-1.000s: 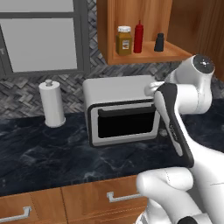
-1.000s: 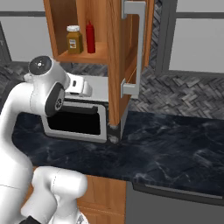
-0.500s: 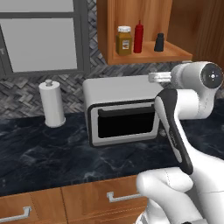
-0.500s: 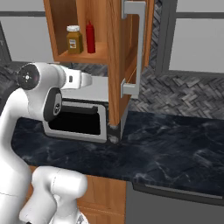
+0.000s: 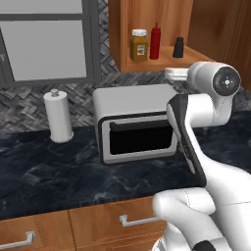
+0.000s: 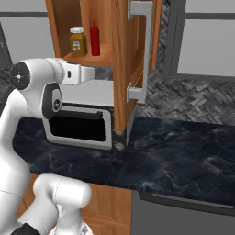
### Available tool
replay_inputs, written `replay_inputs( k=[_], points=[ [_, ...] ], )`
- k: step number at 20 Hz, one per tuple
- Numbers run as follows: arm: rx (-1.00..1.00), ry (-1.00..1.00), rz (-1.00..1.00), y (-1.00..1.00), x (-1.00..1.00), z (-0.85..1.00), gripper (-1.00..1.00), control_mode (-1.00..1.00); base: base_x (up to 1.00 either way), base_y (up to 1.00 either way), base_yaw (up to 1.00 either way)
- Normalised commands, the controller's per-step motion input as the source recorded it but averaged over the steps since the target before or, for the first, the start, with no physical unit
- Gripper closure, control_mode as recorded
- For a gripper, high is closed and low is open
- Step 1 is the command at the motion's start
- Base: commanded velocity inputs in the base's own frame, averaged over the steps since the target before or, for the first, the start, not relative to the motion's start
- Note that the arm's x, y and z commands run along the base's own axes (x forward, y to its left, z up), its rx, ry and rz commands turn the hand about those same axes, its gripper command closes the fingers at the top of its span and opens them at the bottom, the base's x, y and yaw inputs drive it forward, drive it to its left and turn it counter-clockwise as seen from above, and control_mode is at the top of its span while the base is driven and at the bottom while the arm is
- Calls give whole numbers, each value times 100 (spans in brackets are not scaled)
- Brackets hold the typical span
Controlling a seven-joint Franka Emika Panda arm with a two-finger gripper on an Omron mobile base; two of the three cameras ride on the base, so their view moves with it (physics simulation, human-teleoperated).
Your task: Collect the turmeric, ketchup, and shaker from the cabinet and place them next to the stove.
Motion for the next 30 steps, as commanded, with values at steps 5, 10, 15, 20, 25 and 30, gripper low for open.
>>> replay_inputs(
  k=[5,10,15,20,25,30],
  points=[
    [0,0,0,1,2,1,-100,-100,0,0,0],
    [0,0,-1,-5,19,1,-100,-100,0,0,0],
    [0,3,-2,-3,37,3,-100,-100,0,0,0],
    [0,2,0,-1,48,12,-100,-100,0,0,0],
    [0,-4,4,1,33,15,-100,-100,0,0,0],
    [3,-2,13,3,34,21,-100,-100,0,0,0]
  ],
)
